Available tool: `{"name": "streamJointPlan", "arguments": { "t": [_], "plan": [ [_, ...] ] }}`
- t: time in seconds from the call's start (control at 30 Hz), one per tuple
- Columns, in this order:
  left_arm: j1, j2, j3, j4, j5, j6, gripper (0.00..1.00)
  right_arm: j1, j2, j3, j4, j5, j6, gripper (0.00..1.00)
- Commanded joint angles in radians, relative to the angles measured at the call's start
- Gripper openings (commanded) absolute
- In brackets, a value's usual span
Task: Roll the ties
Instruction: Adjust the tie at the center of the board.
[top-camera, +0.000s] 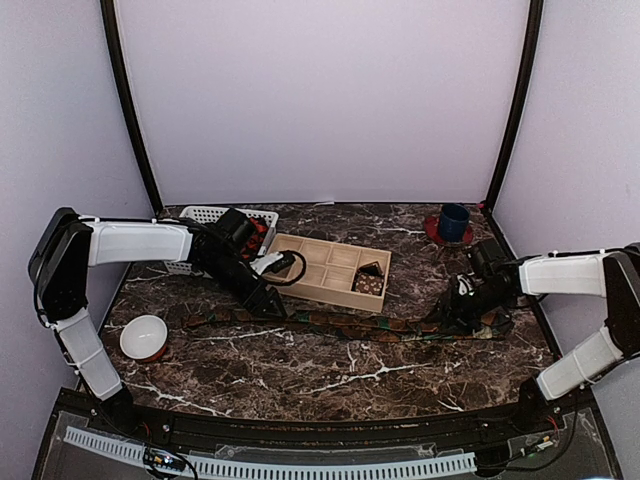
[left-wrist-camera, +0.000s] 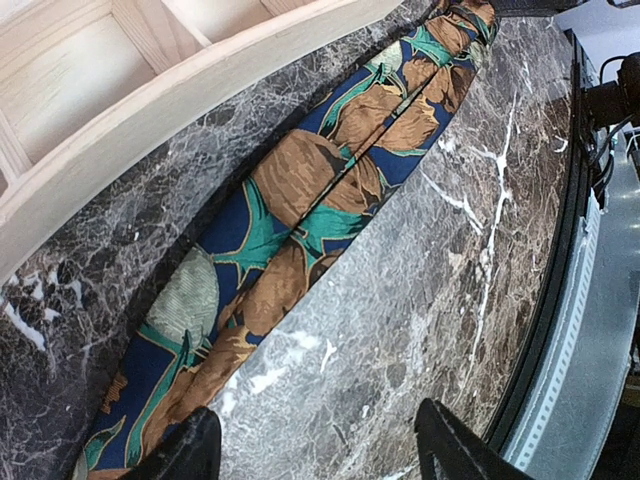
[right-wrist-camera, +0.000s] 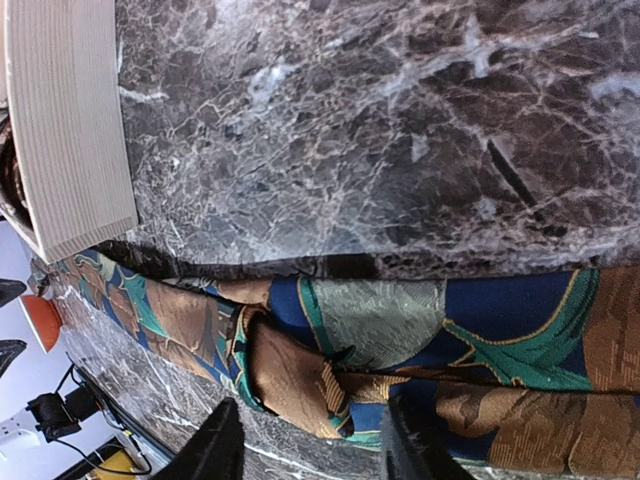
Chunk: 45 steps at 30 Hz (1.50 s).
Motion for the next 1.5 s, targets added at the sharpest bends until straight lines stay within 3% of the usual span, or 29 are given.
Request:
{"name": "streamJointPlan", "arguments": {
  "t": [0.0,0.1,0.27,0.47,0.7,1.13,1.47],
  "plan": [
    [0.001,0.001,0.023,-0.008,-0.012,-0.004,0.69,0.012,0.029,-0.010,0.085,-0.025,0.019,0.42],
    [0.002,0.003,0.024,-0.008,-0.025,-0.004,0.69,0.013,0.038,-0.002,0.085,-0.029,0.021,0.31],
    [0.001,-0.008,0.020,-0.005,-0.055,-0.003,0.68,0.011,0.031,0.015,0.027,0.003,-0.001,0.00],
    [0.016,-0.020,0.006,0.004,-0.048,-0.018,0.68,-0.004,-0.024,0.064,-0.104,0.109,-0.040,0.00],
    [0.029,-0.039,-0.009,0.001,-0.056,-0.003,0.71,-0.111,-0.093,0.055,-0.208,0.203,-0.069,0.00],
    [0.037,-0.057,-0.044,-0.021,-0.092,0.073,0.75,-0.181,-0.018,0.029,-0.158,0.265,-0.082,0.00],
    [0.013,-0.094,-0.165,0.190,-0.055,0.177,0.73,-0.224,0.045,0.056,-0.165,0.300,-0.130,0.00]
  ]
}}
